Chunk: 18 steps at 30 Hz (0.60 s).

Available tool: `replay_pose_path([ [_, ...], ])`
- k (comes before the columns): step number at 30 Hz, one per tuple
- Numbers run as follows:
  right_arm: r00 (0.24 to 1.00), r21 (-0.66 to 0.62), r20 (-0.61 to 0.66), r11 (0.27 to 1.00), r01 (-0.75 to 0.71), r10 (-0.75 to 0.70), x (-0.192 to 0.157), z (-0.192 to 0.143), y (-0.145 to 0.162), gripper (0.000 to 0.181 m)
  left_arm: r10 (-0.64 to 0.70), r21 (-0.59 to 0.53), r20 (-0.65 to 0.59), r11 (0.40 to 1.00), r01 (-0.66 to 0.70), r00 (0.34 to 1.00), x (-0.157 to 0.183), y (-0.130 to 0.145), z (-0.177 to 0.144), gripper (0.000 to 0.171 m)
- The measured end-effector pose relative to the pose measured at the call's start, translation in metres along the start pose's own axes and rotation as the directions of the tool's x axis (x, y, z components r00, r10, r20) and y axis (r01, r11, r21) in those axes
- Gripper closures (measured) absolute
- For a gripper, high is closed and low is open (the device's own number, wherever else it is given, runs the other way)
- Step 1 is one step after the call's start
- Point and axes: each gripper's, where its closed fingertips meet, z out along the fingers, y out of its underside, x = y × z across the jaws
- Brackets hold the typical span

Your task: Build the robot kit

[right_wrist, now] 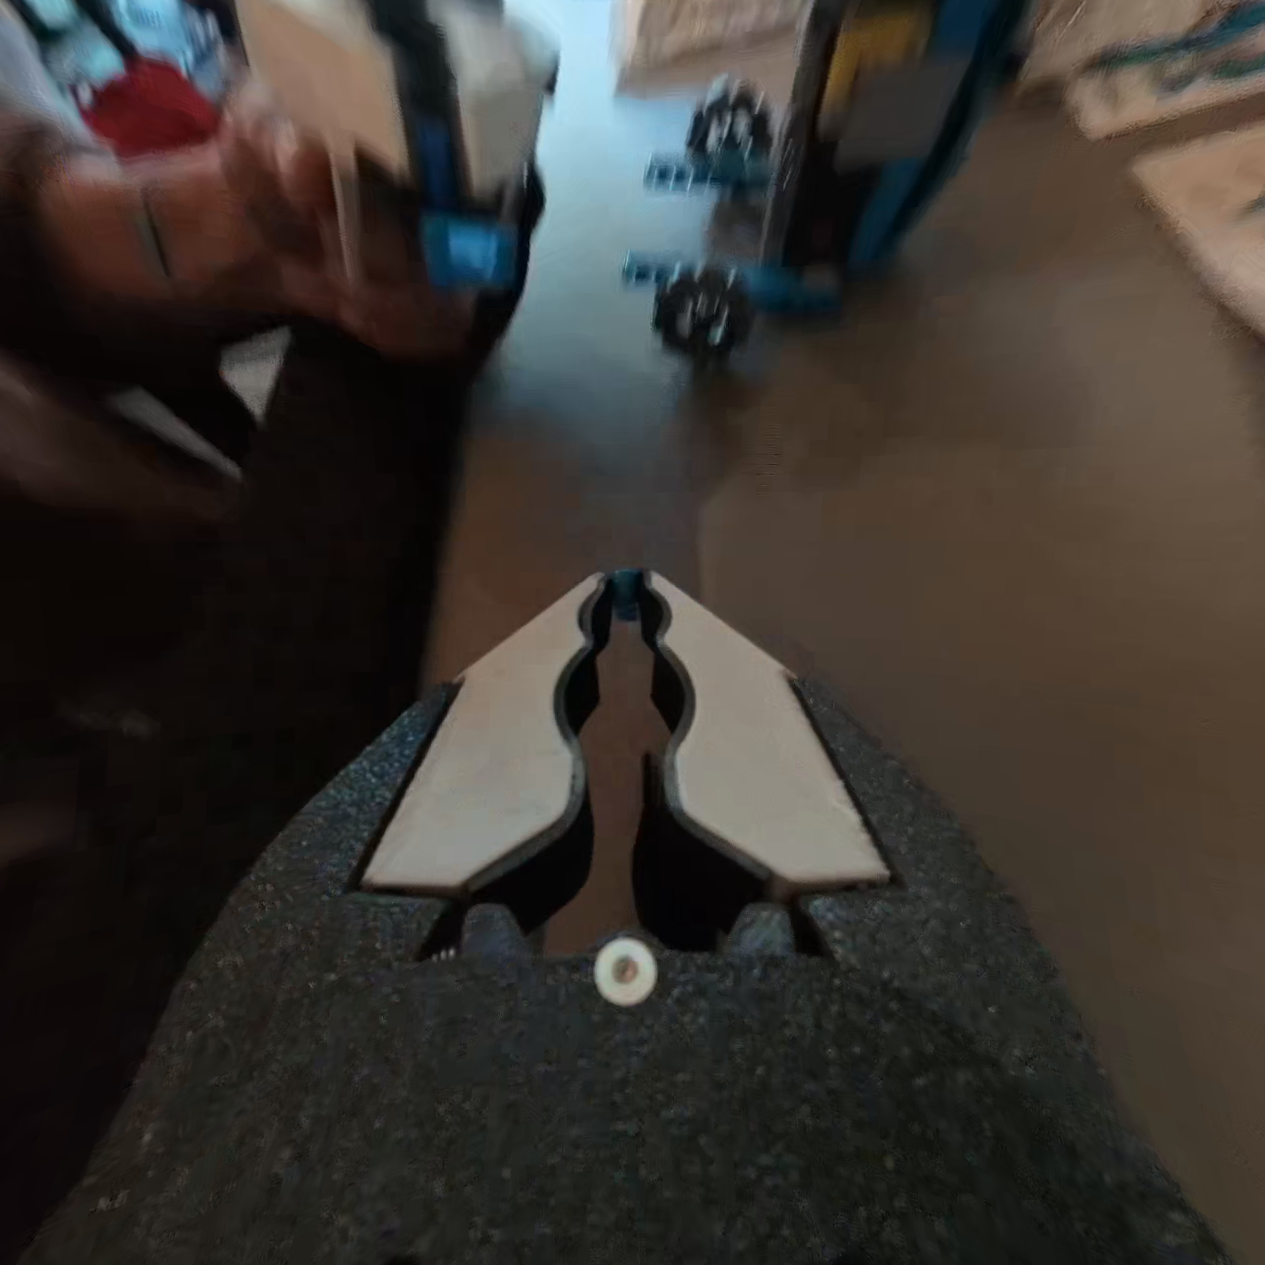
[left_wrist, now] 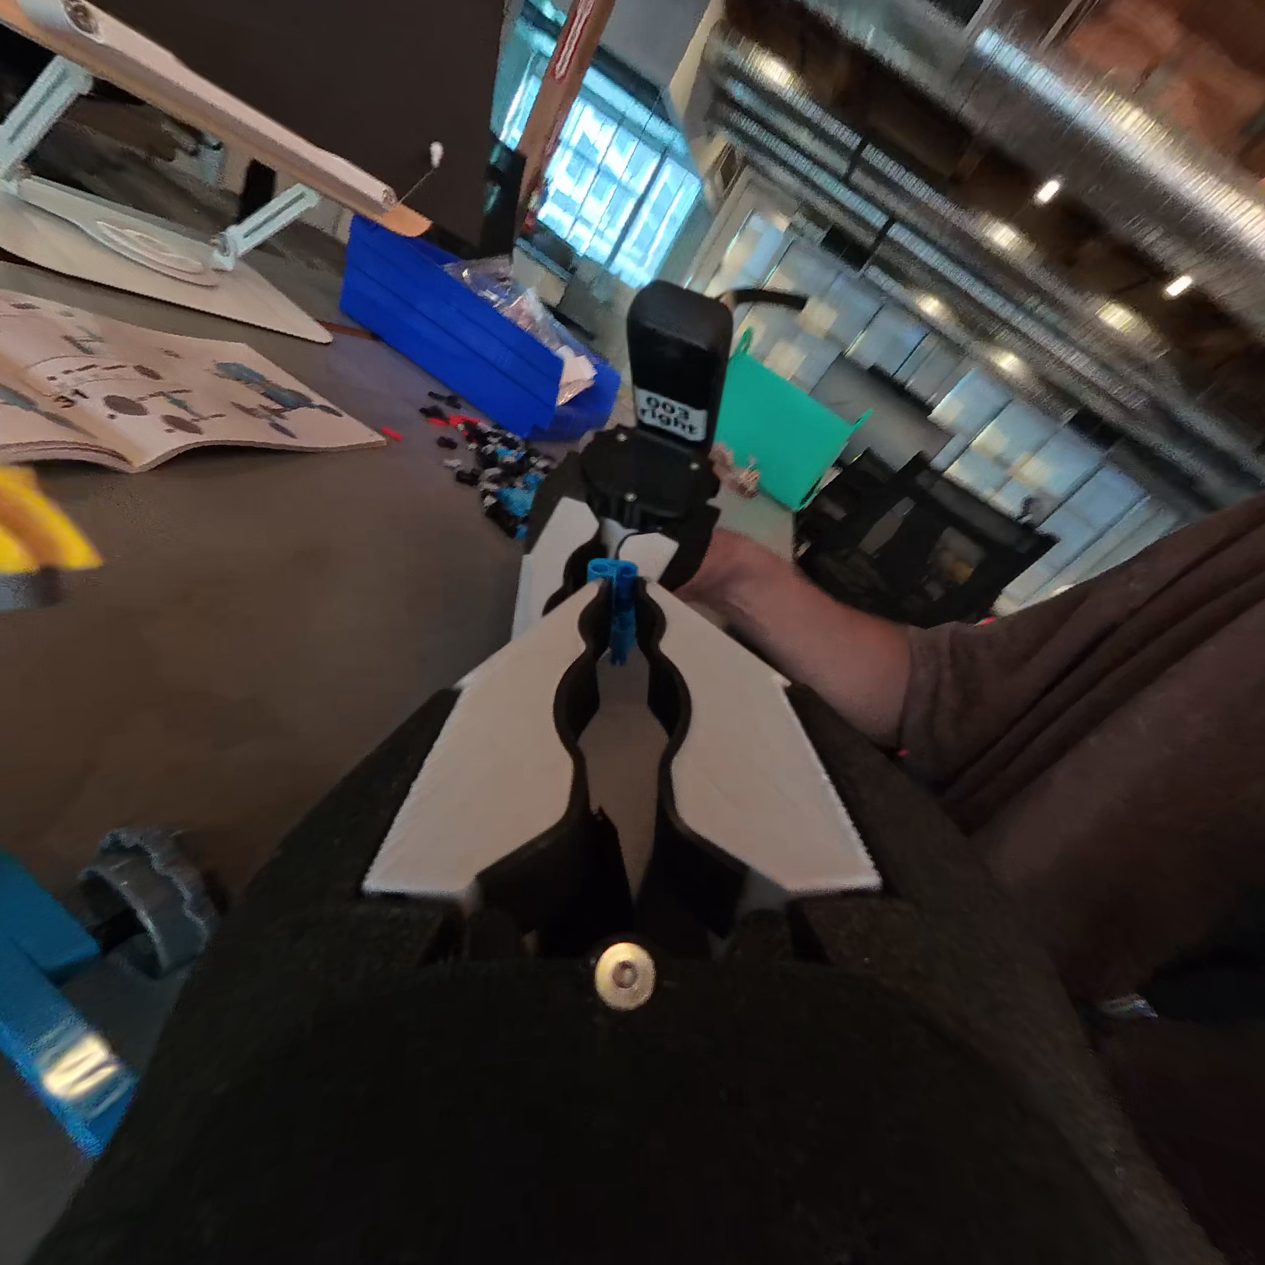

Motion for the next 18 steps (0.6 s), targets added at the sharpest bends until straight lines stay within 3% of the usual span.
replay_pose_path([
  [3,1.0,-0.052,-0.01,0.999,0.0,0.0,0.005,-0.009,0.022,0.173,0.165,-0.138,0.108,0.979,-0.149,0.98,-0.009,0.013,0.006,0.166],
  [5,0.997,-0.166,-0.071,0.986,0.012,-0.024,0.017,-0.018,0.045,0.174,0.342,-0.329,0.131,0.9,-0.284,0.931,-0.016,0.034,0.011,0.166],
  [7,0.997,-0.17,-0.062,0.985,0.026,-0.037,0.016,-0.021,0.051,0.173,0.449,-0.496,0.108,0.798,-0.343,0.887,-0.025,0.058,0.016,0.166],
  [11,0.994,-0.181,-0.103,0.983,0.027,-0.046,0.021,-0.025,0.048,0.152,0.467,-0.616,0.079,0.717,-0.325,0.881,-0.04,0.089,0.026,0.166],
  [13,0.985,-0.126,-0.132,0.988,0.092,-0.109,0.018,-0.026,0.033,0.149,0.485,-0.657,0.075,0.682,-0.322,0.872,-0.046,0.099,0.027,0.166],
  [16,0.937,-0.046,-0.163,0.952,0.304,-0.308,-0.008,-0.014,0.002,0.141,0.479,-0.662,0.061,0.676,-0.324,0.876,-0.045,0.102,0.028,0.165],
  [18,0.876,-0.13,-0.198,0.898,0.421,-0.439,-0.017,0.003,0.005,0.139,0.435,-0.653,0.085,0.704,-0.28,0.897,-0.048,0.1,0.028,0.166],
])
